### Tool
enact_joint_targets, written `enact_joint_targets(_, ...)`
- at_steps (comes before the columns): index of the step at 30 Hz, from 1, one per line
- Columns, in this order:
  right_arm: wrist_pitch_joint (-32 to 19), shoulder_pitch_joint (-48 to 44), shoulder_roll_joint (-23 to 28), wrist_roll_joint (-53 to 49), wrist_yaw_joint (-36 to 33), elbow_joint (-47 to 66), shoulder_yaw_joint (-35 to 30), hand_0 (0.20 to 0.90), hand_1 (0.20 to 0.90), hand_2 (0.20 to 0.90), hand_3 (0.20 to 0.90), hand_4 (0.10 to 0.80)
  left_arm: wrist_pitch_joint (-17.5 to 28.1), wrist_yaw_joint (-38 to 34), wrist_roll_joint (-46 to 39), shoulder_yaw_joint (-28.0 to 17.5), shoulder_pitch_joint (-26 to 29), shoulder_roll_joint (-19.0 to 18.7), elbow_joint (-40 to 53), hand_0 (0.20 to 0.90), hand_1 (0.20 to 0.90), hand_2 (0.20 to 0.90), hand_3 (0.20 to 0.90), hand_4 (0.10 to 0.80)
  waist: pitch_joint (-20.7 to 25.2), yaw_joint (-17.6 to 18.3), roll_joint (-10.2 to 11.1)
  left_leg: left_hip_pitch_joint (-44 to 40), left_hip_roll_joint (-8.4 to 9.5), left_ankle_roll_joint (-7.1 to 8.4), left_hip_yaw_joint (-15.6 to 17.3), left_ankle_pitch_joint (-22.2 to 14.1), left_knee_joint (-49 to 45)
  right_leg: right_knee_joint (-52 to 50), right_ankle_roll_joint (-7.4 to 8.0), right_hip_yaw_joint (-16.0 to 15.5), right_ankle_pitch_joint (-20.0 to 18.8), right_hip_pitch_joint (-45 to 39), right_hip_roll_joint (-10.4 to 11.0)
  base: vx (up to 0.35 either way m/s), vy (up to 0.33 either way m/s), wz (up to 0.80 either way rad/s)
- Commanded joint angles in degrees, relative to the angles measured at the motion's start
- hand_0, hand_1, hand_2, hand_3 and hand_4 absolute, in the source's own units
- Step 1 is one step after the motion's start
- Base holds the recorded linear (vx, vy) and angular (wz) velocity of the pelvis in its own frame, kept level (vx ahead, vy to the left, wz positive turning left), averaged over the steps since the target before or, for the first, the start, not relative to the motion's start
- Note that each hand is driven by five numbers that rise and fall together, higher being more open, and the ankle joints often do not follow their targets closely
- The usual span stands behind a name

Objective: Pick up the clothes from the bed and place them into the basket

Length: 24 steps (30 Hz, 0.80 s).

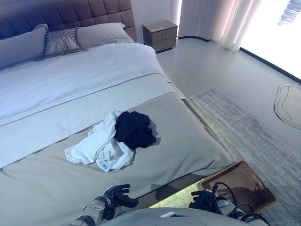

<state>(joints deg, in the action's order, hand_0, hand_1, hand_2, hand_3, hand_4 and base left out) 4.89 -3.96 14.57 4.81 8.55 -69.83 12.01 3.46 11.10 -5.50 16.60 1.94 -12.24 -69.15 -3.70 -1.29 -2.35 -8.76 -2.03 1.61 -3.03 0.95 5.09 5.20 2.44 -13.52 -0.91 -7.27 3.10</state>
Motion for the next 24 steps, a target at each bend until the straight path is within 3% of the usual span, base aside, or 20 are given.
enact_joint_targets(1,-1.52,-0.2,-1.54,-1.2,1.91,-2.41,1.8,0.9,0.9,0.9,0.9,0.8,1.39,-0.14,-0.84,0.28,2.95,-1.3,-2.89,0.9,0.9,0.9,0.9,0.8,-0.06,0.71,2.38,0.96,3.22,-3.73,4.28,-2.27,-0.09,-6.66,-0.62,4.57,3.58,0.28,0.16,-0.002,0.004,-0.09)
enact_joint_targets(4,-2.35,0.06,-1.16,-0.71,1.6,-3.19,1.58,0.9,0.9,0.9,0.9,0.8,0.68,0.0,-4.03,-0.81,3.2,-1.44,-2.44,0.9,0.9,0.9,0.9,0.8,-0.43,0.54,2.23,1.22,3.27,-3.84,4.19,-2.09,-0.09,-6.92,-0.65,4.51,3.61,0.71,0.15,-0.005,0.011,-0.09)
enact_joint_targets(10,-2.97,-0.6,-1.3,-0.68,0.08,-4.15,2.07,0.9,0.9,0.9,0.9,0.8,-0.38,-3.3,2.7,-0.32,2.8,-1.35,-4.38,0.9,0.9,0.9,0.9,0.8,-0.84,-0.1,2.47,1.3,3.44,-4.12,3.42,-2.01,-0.13,-7.62,-0.87,4.34,4.06,0.89,0.08,-0.009,-0.002,-0.05)
enact_joint_targets(13,-3.81,-0.52,-1.63,-0.8,-3.64,-3.91,1.81,0.9,0.9,0.9,0.9,0.8,-1.06,-4.46,1.1,-0.85,2.19,-0.83,-4.92,0.9,0.9,0.9,0.9,0.8,-0.5,-0.31,2.68,0.98,3.46,-4.14,2.99,-2.25,-0.09,-7.84,-0.82,4.22,4.53,0.47,0.06,0.033,-0.017,0.02)
enact_joint_targets(18,-5.85,-0.24,-2.05,-5.73,-3.23,-3.62,0.61,0.9,0.9,0.9,0.9,0.8,-1.03,-5.3,2.77,-1.13,2.01,-0.84,-5.36,0.9,0.9,0.9,0.9,0.8,-0.93,-0.3,2.81,0.99,3.35,-4.29,2.73,-2.4,-0.46,-9.22,-1.03,4.18,5.11,0.89,0.01,-0.002,-0.001,0.01)
enact_joint_targets(24,-4.19,0.37,-2.52,-15.71,-3.22,-4.06,-3.85,0.9,0.9,0.9,0.9,0.8,0.27,-5.99,3.16,-1.32,1.14,-0.8,-5.36,0.9,0.9,0.9,0.9,0.8,-0.65,-0.02,2.69,0.01,3.32,-4.34,2.91,-2.81,-0.33,-9.13,-0.9,4.43,5.39,0.07,-0.03,0.032,0.0,0.05)
